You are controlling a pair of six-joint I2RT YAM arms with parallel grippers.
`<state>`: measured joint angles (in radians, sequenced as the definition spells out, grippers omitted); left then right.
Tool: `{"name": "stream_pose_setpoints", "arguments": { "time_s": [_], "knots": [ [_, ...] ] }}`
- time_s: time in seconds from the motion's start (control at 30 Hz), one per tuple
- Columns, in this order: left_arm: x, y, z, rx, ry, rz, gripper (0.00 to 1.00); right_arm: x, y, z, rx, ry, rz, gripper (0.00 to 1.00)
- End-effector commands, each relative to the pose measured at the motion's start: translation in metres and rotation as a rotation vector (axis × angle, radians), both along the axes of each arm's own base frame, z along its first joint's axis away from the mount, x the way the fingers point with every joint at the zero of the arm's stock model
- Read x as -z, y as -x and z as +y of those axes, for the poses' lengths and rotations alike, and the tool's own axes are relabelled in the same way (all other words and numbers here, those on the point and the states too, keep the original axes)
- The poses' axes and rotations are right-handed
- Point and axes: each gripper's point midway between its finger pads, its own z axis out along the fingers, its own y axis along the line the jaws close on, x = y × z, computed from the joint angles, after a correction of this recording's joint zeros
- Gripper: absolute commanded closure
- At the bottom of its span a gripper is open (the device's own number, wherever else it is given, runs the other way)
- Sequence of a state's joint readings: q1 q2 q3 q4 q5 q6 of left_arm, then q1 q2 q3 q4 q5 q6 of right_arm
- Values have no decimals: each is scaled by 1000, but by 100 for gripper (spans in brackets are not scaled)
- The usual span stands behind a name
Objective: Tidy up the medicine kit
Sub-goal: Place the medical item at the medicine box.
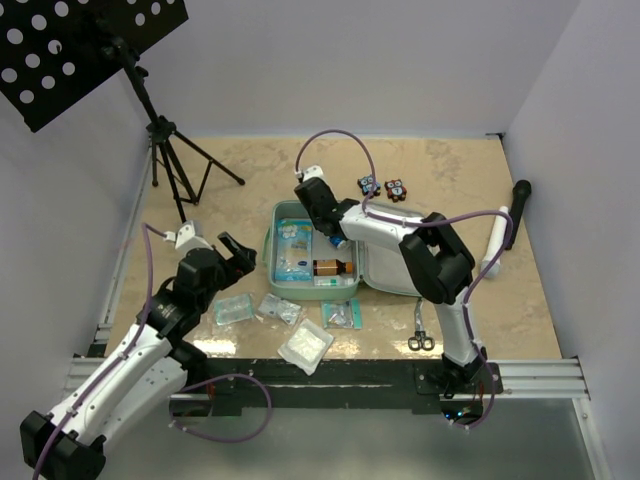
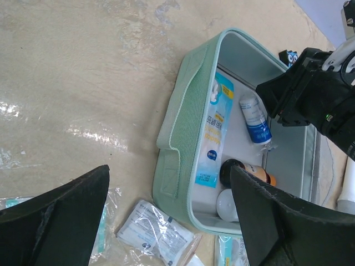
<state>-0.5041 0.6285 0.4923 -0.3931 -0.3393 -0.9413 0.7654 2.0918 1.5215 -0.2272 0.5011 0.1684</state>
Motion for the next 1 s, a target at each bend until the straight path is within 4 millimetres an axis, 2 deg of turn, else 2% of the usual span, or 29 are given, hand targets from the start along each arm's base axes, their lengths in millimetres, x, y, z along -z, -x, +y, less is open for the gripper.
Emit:
{"name": "stream_pose_setpoints", "arguments": {
  "time_s": [0.0, 0.23, 0.53, 0.67, 0.87, 0.97],
  "knots": [
    [-3, -6, -4, 21, -2, -26, 6, -9, 8, 2, -12, -43, 9, 81],
    [2, -8, -9, 39, 5, -17, 7, -1, 41, 5, -87, -36, 60, 84],
    [6, -9, -12, 50, 7, -8, 7, -36, 77, 16, -156, -98, 1, 85],
    [8, -8, -14, 58, 10, 3, 7, -48, 70, 12, -111, -102, -38, 80],
    [5, -6, -13, 54, 14, -3, 8, -22, 48, 7, -57, -41, -13, 80],
    [2, -6, -11, 49, 10, -10, 8, -14, 42, 14, -78, -43, -1, 81]
  ]
}}
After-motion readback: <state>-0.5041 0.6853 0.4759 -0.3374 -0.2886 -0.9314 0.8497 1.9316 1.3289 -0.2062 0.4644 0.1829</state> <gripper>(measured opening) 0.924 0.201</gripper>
